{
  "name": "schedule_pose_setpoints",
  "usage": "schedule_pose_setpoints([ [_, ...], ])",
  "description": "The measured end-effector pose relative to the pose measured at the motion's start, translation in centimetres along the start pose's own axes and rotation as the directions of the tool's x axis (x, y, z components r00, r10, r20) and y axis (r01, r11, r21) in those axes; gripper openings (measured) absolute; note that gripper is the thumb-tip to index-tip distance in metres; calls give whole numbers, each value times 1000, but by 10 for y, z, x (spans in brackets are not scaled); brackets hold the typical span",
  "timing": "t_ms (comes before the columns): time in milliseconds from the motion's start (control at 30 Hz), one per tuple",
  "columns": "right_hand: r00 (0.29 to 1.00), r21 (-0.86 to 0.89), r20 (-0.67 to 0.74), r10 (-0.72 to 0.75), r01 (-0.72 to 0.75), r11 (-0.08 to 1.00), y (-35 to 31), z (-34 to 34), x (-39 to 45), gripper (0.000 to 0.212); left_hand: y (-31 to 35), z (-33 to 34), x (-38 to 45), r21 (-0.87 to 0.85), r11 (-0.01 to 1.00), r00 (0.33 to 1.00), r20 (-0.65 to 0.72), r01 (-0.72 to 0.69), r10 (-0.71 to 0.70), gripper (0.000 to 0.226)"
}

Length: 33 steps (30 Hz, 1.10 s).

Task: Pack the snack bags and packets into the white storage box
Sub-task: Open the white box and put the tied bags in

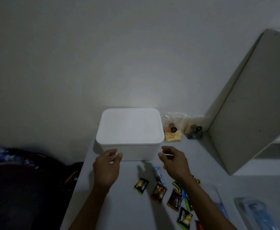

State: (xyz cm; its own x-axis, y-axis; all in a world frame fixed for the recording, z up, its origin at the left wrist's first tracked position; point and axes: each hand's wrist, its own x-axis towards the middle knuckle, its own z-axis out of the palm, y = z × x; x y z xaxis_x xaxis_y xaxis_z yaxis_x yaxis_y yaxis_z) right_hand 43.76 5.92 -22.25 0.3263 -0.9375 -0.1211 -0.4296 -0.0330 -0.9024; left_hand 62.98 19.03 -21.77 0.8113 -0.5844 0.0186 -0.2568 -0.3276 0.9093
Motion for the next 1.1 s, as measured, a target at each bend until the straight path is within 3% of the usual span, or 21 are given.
schedule_pose_setpoints([
  [200,989,-63,-122,-85,77,995,-17,25,53,51,-11,5,64,105,994,998,-53,-18,24,53],
  [400,993,-100,-113,-45,34,994,-9,50,115,67,-34,24,139,288,957,999,-37,41,-32,76],
  [567,992,-48,-130,2,-9,999,8,63,131,66,-46,29,165,300,951,995,35,76,-91,77],
  [1100,969,3,-238,-67,69,998,-20,63,112,65,-26,5,152,191,980,994,-108,50,-30,82],
])
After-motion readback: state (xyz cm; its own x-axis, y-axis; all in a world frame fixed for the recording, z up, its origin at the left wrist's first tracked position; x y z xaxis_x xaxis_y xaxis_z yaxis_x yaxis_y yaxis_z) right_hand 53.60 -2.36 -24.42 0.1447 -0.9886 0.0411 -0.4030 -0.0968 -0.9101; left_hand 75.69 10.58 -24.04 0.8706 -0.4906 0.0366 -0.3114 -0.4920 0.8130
